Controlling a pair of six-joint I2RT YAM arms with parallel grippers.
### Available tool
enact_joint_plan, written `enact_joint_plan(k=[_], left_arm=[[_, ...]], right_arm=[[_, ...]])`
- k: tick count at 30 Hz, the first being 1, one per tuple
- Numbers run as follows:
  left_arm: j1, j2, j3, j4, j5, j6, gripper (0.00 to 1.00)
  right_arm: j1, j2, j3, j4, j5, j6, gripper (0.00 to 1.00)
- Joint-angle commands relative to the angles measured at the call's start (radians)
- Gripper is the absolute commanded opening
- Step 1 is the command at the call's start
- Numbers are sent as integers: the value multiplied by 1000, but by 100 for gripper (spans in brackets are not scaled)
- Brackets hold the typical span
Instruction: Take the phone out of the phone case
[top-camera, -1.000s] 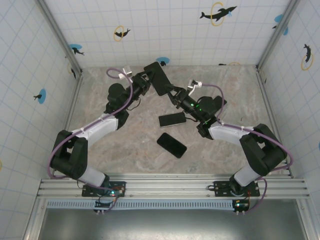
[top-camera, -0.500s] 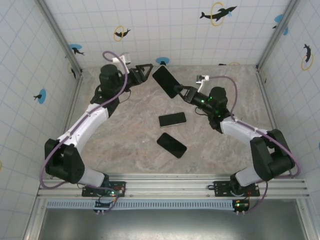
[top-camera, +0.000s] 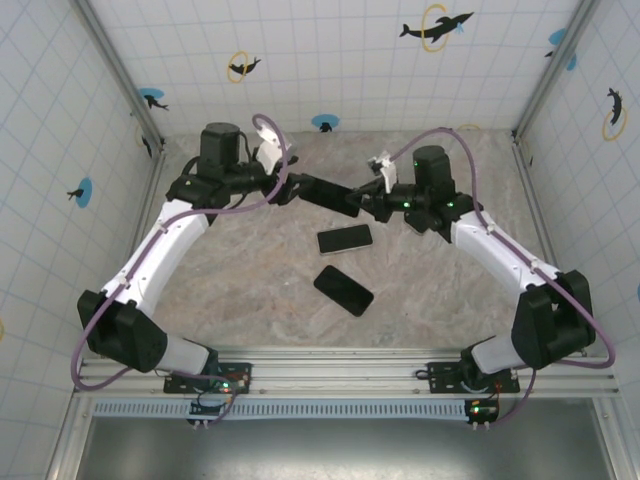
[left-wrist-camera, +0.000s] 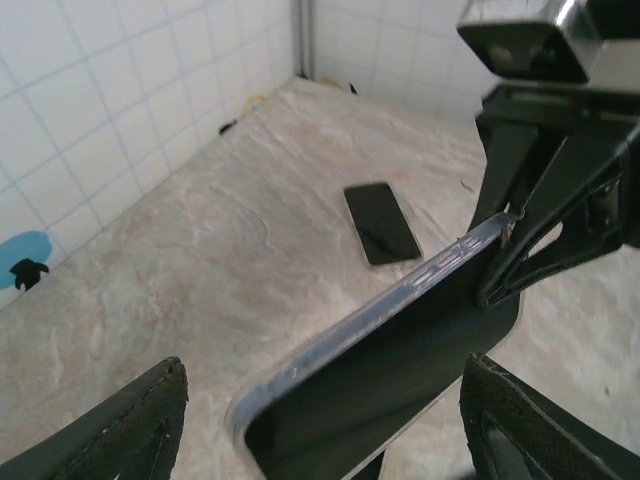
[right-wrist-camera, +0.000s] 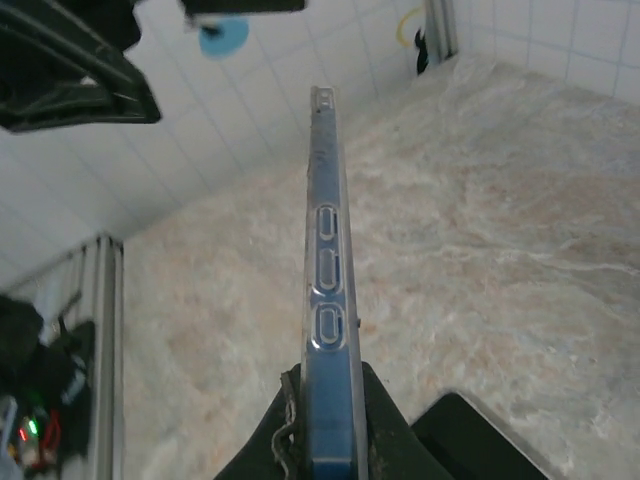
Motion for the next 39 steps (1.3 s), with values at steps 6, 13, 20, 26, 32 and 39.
enact_joint_plan(k=[6, 13, 20, 26, 32, 39], left_arm=[[-124, -53, -72, -169, -11, 275, 71], [-174, -130, -197, -209, -69, 351, 67], [-218, -129, -222, -231, -76, 389, 57], [-226, -134, -250, -227, -89, 403, 46], [-226, -153, -275, -223, -101, 414, 46], [-225, -146, -259, -167, -23, 378, 40]], right_arm=[[168, -76, 111, -333, 195, -491, 3], [264, -107, 109, -323, 250, -528, 1], [295, -109, 108, -317, 257, -554, 1], [291, -116, 85, -285, 240, -559, 1], [257, -128, 55, -224, 169, -493, 1], [268, -101, 87, -290, 160, -512, 1]])
